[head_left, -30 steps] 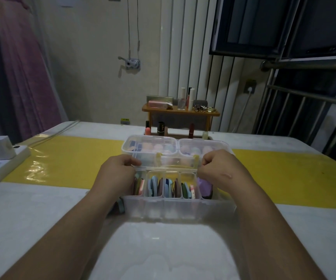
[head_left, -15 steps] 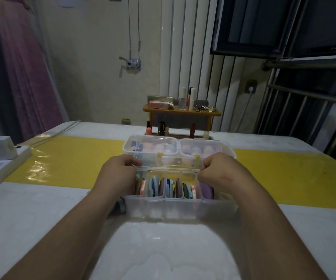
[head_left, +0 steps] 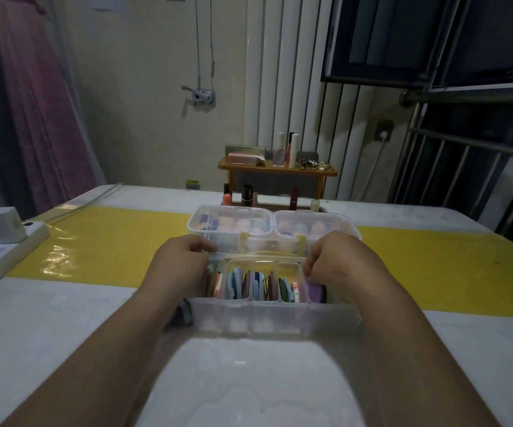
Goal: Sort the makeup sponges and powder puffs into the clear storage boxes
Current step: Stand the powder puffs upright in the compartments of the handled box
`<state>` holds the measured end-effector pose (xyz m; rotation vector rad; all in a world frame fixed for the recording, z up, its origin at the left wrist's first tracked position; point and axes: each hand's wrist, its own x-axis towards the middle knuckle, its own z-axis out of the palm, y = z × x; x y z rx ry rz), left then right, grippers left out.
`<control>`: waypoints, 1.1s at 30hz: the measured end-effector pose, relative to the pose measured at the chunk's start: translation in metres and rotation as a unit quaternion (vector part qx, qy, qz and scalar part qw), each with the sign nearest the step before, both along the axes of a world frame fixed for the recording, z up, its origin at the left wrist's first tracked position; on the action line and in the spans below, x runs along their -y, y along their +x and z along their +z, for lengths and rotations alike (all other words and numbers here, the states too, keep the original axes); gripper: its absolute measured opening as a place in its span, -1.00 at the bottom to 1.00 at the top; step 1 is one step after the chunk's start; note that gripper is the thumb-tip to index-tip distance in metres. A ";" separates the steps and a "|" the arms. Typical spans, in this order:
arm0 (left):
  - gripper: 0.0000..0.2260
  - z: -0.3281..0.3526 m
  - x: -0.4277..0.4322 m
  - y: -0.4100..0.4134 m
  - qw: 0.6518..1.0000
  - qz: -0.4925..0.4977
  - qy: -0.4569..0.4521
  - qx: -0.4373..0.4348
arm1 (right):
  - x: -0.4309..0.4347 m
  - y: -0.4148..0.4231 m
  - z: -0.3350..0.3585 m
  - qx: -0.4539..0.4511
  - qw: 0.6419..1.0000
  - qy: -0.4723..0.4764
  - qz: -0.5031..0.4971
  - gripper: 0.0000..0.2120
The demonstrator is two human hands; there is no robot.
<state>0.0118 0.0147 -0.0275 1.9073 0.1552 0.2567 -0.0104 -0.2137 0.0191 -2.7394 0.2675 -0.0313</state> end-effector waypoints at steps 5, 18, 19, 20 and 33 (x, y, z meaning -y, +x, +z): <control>-0.68 0.001 -0.002 -0.002 1.000 0.007 0.007 0.004 | -0.001 -0.006 0.003 -0.002 1.000 -0.014 0.006 -0.82; -0.66 0.010 -0.041 0.010 0.998 0.045 0.039 -0.004 | -0.003 -0.006 -0.001 0.064 0.997 0.031 0.035 -0.93; -0.65 0.009 -0.044 0.011 0.997 0.044 0.062 -0.011 | -0.004 -0.007 0.000 0.071 0.996 0.040 0.038 -0.92; -0.64 0.007 -0.046 0.012 0.995 0.042 0.091 -0.017 | -0.004 -0.007 -0.001 0.079 0.995 0.047 0.041 -0.92; -0.76 -0.011 -0.044 0.015 0.914 0.014 0.388 -0.115 | -0.027 -0.010 -0.011 0.112 0.984 0.075 0.120 -0.90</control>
